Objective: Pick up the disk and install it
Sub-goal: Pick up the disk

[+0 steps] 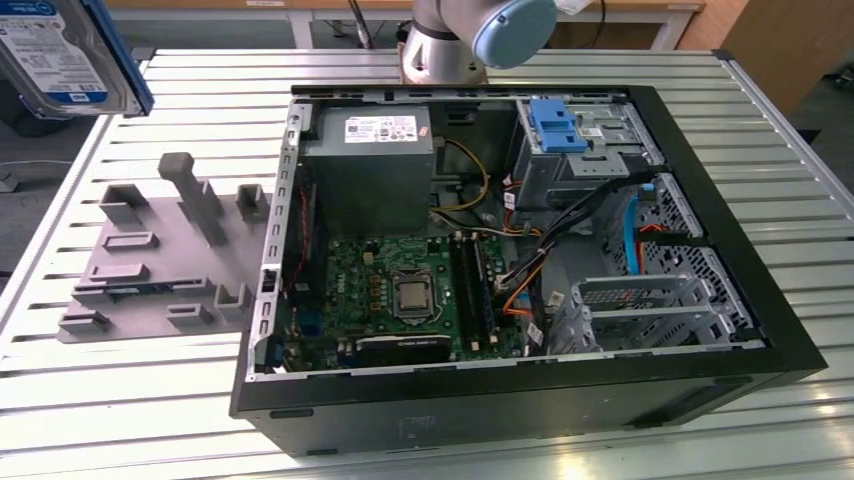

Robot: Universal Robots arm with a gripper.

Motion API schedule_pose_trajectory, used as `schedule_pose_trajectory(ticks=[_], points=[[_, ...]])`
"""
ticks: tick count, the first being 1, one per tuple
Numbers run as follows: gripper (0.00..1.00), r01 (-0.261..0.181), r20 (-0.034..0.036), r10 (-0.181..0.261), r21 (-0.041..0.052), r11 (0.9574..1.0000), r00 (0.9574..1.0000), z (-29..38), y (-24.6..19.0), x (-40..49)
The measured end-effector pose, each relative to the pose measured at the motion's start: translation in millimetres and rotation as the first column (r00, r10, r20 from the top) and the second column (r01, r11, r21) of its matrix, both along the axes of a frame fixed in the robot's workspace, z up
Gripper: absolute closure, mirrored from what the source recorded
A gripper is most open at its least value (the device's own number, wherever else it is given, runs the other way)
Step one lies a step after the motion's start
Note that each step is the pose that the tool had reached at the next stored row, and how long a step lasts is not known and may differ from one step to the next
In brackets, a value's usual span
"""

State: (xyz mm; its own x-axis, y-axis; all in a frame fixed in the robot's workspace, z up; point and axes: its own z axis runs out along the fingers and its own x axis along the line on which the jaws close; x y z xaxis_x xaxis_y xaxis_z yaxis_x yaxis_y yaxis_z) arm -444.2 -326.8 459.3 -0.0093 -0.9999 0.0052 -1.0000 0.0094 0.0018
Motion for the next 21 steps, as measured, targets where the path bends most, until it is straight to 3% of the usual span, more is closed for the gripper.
schedule_pose_trajectory(ticks=[10, 21], points=[[0.64, 0.002, 0.0001, -0.002, 0.0, 1.0, 1.0, 22.2, 0.0, 0.0], [0.64, 0.002, -0.0002, -0.002, 0.0001, 1.0, 1.0, 23.1, 0.0, 0.9]])
